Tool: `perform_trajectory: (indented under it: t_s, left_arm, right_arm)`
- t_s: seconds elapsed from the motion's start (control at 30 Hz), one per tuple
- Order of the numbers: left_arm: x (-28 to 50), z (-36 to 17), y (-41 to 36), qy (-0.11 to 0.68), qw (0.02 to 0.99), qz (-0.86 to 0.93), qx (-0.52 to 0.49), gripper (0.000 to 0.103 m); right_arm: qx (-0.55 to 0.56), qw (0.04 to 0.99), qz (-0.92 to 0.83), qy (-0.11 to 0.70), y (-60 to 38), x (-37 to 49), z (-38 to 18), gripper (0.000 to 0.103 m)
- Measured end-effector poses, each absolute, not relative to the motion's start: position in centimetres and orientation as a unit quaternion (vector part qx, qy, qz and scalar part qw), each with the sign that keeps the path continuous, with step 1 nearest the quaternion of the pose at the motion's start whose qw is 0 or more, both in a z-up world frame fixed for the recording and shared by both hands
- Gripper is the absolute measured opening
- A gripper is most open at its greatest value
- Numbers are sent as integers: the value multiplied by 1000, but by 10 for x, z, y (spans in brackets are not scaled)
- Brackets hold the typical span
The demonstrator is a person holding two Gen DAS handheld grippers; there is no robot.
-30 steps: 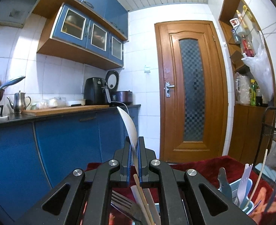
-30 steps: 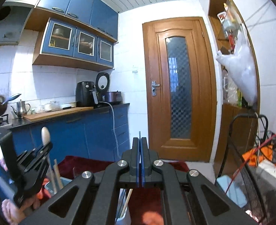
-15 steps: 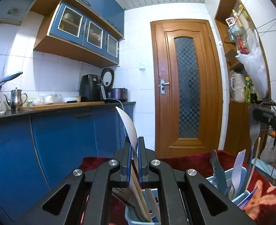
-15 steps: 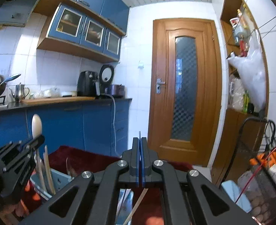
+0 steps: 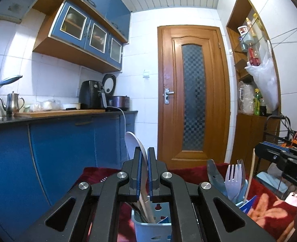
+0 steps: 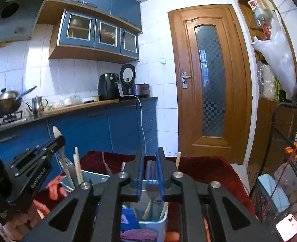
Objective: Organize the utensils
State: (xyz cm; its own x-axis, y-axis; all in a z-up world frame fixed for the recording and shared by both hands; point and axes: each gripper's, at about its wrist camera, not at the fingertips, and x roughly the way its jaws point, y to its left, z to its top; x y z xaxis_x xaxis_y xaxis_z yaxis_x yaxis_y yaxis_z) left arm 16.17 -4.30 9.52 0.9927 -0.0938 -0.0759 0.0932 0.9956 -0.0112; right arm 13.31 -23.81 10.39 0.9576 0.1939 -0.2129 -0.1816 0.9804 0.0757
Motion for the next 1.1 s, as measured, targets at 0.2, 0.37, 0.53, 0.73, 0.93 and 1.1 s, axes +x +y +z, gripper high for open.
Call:
perform_trajectory:
  t_s: [0.2, 0.37, 0.53, 0.73, 0.93, 1.1]
  left_arm:
    - [160, 93, -42, 63, 996, -60, -4, 7]
    - [155, 93, -37, 90, 994, -67, -14, 14]
    - [137, 96, -29, 104, 991, -75, -27, 26]
    - [108, 104, -23, 105, 991, -77, -25, 34]
    - [80, 113, -18, 114, 990, -80, -25, 35]
    - [57, 116, -18, 123, 989, -81, -23, 36]
  right_arm:
    - [37, 988, 101, 109, -241, 115, 105, 20]
    - [49, 987, 107, 111, -243, 101, 106, 21]
    - [63, 985, 117, 114, -246, 86, 107, 28]
    - [72, 982, 127, 122, -243, 65, 108, 31]
    - [76, 980, 136, 127, -237, 42, 108, 37]
    - [72, 979, 137, 132, -233, 22, 109, 41]
